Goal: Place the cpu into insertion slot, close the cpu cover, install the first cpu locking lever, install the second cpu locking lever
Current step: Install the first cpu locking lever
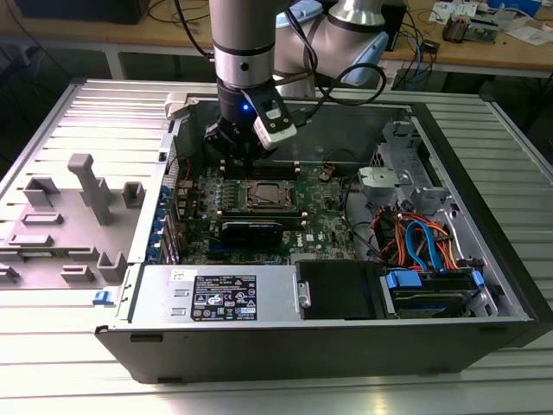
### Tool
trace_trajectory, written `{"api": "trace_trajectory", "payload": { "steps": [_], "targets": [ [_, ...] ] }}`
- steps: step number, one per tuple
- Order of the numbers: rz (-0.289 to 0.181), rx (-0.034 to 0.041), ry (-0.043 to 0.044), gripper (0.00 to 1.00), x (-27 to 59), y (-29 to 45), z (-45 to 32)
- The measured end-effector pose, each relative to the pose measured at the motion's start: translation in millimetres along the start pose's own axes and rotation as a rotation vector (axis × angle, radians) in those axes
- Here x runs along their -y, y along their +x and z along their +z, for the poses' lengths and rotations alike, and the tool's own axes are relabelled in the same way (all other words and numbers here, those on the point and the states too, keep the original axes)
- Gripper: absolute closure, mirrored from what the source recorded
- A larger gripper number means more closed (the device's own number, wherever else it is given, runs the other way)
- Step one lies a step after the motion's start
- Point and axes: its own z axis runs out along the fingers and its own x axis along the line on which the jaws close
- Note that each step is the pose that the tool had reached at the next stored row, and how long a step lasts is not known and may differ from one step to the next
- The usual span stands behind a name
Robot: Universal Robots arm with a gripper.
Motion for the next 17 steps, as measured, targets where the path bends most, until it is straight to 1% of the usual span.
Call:
{"api": "trace_trajectory", "payload": {
  "steps": [3, 7, 11, 15, 17],
  "targets": [
    [0.0, 0.0001, 0.0001, 0.89, 0.0, 0.5, 0.0],
    [-0.005, 0.0, -0.0002, 0.89, -0.3, 11.7, -0.3],
    [-0.008, -0.0002, -0.0002, 0.89, -1.2, 15.0, -0.4],
    [-0.01, -0.0003, -0.0002, 0.89, -5.6, 20.5, -0.4],
    [-0.01, -0.0004, -0.0001, 0.89, -10.7, 21.0, -0.3]
  ]
}}
